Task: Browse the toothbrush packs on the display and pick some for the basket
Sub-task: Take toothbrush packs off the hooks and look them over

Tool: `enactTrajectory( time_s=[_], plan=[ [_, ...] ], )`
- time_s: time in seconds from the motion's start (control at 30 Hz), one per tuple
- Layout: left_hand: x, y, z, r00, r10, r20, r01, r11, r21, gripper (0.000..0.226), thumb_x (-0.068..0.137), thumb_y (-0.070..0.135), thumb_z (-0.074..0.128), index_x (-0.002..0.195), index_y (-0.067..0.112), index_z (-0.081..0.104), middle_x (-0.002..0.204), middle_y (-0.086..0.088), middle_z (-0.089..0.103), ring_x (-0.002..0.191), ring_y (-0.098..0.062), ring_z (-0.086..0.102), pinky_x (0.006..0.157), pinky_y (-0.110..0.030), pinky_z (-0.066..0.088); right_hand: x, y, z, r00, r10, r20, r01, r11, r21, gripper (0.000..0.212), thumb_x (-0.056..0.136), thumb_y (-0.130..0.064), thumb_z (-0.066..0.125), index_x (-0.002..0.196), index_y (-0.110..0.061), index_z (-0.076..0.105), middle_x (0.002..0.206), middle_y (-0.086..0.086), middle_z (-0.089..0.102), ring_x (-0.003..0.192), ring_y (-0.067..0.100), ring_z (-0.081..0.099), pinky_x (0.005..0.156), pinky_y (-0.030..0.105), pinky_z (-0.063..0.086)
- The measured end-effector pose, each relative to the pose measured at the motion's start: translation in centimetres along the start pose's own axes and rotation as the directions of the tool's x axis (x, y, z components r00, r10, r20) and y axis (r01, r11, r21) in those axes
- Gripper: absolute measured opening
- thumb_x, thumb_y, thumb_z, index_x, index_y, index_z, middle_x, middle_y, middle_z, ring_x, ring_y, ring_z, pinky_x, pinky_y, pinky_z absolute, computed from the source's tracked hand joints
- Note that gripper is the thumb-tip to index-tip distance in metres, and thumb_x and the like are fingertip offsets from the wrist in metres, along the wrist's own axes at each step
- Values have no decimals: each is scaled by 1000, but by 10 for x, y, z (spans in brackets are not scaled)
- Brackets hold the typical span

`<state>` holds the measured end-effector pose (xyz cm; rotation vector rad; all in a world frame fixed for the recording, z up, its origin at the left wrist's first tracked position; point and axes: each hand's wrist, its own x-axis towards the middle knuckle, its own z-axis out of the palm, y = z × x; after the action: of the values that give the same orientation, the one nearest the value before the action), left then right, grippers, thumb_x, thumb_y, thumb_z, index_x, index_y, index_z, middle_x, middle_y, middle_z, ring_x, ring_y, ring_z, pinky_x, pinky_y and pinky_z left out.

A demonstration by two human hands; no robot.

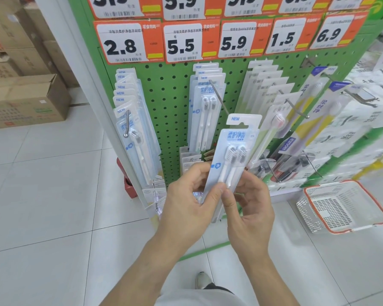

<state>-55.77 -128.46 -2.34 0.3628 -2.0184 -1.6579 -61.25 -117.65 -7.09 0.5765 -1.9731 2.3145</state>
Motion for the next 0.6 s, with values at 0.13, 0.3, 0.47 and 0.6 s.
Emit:
enactTrajectory(
  time_s=[0.13, 0.3, 0.47, 0.6],
  plan=[
    [-3, -5, 0, 998, -63, 0, 63, 996, -67, 25, 92, 7, 71, 113, 20, 66, 104, 9, 76, 99, -12, 73, 88, -38, 59, -3, 5, -8, 996, 23, 82, -24, 1000, 10, 23, 86, -17, 78, 105, -27, 70, 98, 10, 70, 89, 27, 68, 77, 33, 54],
    [-10, -19, -4, 984, -179, -14, 174, 970, -170, 23, 89, 9, 74, 110, 13, 66, 101, 0, 78, 94, -21, 75, 88, -47, 59, -6, 7, -23, 937, 173, 302, -180, 984, -6, 16, 80, -18, 80, 92, -23, 71, 87, 7, 74, 79, 24, 70, 69, 32, 55],
    [-17, -32, -12, 955, -296, 21, 290, 917, -272, 45, 81, 9, 74, 123, 11, 59, 108, -5, 77, 101, -27, 73, 94, -52, 56, -1, 7, -34, 793, 350, 498, -376, 925, -52, 22, 82, -29, 82, 99, -22, 70, 96, 12, 77, 84, 23, 70, 72, 44, 51],
    [-17, -34, -17, 942, -335, 38, 323, 865, -383, 50, 82, -1, 76, 127, 7, 58, 111, -10, 76, 104, -26, 73, 91, -38, 57, 3, 5, -40, 657, 452, 603, -464, 873, -150, 35, 82, -30, 83, 107, -12, 67, 95, 15, 78, 78, 25, 72, 71, 34, 57]
  ],
)
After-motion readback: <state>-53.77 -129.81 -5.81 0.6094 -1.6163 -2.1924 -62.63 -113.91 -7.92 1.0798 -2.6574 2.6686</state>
